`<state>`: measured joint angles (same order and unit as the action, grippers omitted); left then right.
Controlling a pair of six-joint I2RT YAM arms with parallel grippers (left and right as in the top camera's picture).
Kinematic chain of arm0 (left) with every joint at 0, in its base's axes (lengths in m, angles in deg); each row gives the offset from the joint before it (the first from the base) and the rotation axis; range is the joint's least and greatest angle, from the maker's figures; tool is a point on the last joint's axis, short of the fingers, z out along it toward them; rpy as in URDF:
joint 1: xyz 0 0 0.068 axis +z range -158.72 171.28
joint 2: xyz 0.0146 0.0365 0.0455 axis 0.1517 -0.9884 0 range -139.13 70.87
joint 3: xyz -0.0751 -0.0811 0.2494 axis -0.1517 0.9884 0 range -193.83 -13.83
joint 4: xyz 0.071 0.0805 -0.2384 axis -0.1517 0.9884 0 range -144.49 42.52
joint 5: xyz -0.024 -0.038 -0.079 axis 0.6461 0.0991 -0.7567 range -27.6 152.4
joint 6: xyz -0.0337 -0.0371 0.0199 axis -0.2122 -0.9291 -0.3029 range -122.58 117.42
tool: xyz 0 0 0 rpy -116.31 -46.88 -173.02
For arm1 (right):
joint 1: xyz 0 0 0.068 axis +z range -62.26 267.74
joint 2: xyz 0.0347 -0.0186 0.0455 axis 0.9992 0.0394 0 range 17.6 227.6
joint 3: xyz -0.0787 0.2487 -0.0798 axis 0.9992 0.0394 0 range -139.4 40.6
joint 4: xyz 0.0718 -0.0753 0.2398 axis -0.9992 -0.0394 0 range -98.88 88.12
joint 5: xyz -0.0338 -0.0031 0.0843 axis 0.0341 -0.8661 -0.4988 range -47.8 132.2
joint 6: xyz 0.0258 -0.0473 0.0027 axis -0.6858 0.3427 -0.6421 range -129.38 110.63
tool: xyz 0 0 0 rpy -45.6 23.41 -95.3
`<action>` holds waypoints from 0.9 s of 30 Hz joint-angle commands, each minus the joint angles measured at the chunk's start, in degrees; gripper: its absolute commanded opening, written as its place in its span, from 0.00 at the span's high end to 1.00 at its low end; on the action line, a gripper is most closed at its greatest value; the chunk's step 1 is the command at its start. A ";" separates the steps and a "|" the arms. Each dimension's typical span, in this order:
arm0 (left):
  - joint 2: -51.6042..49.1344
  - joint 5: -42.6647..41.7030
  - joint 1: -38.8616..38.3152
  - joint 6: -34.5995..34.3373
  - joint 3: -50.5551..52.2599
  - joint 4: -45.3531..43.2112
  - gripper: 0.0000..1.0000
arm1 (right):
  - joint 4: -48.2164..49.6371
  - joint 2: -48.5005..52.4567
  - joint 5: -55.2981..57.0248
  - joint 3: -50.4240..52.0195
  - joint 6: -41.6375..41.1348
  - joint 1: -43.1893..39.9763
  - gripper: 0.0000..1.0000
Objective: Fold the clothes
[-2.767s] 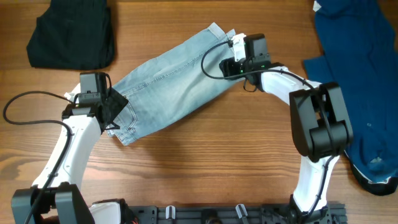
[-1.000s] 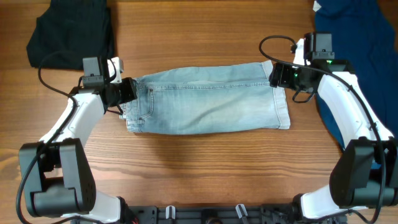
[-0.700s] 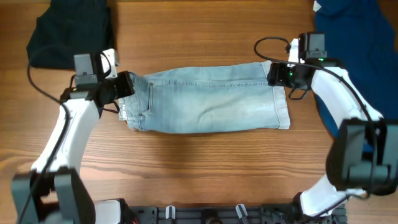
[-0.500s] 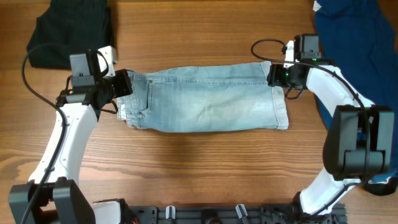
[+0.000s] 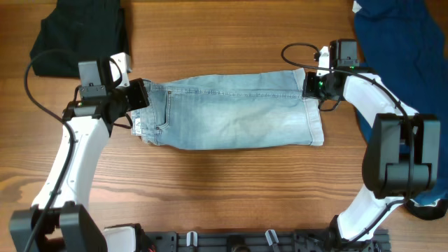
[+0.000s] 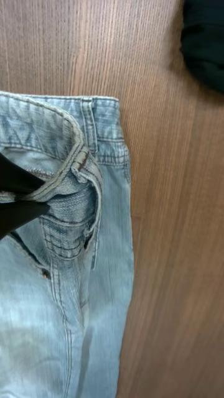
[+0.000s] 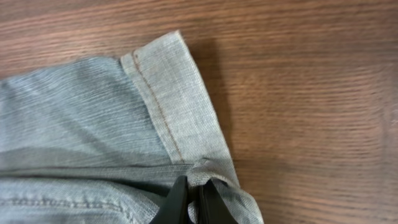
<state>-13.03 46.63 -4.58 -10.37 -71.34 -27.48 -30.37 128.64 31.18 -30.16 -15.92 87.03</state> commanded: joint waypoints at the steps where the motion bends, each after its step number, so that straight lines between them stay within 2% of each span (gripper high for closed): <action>1: 7.93 0.70 0.22 -0.39 -1.29 -0.11 0.96 | -2.58 -5.95 -3.21 -2.99 -0.09 -0.02 0.96; 7: 19.54 4.50 0.22 -2.08 -1.29 5.01 0.96 | -6.54 -15.10 -3.93 -4.13 -0.04 -0.02 0.96; 12: 23.21 8.13 0.22 -2.08 -1.29 8.02 0.96 | -5.66 -17.57 -4.55 -4.13 -0.02 -0.02 0.96; 16: 21.03 15.43 0.22 -2.08 -1.27 7.43 0.96 | 0.68 -17.20 -4.50 -4.13 -0.02 0.44 0.96; 19: 16.79 16.96 0.22 -2.08 -1.27 6.45 0.96 | 4.55 -16.24 -4.52 -4.13 -0.76 0.68 0.96; 24: 8.35 16.94 0.22 -2.10 -1.27 4.57 0.96 | 3.06 -13.57 -4.39 -4.13 -1.09 2.16 0.96; 27: 7.91 16.94 0.22 -2.10 -1.29 4.70 0.96 | 1.14 -14.62 -3.06 -4.13 -1.07 2.14 0.95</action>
<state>-5.21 62.03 -4.58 -11.96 -71.34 -22.43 -28.49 114.52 26.80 -33.37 -16.23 89.31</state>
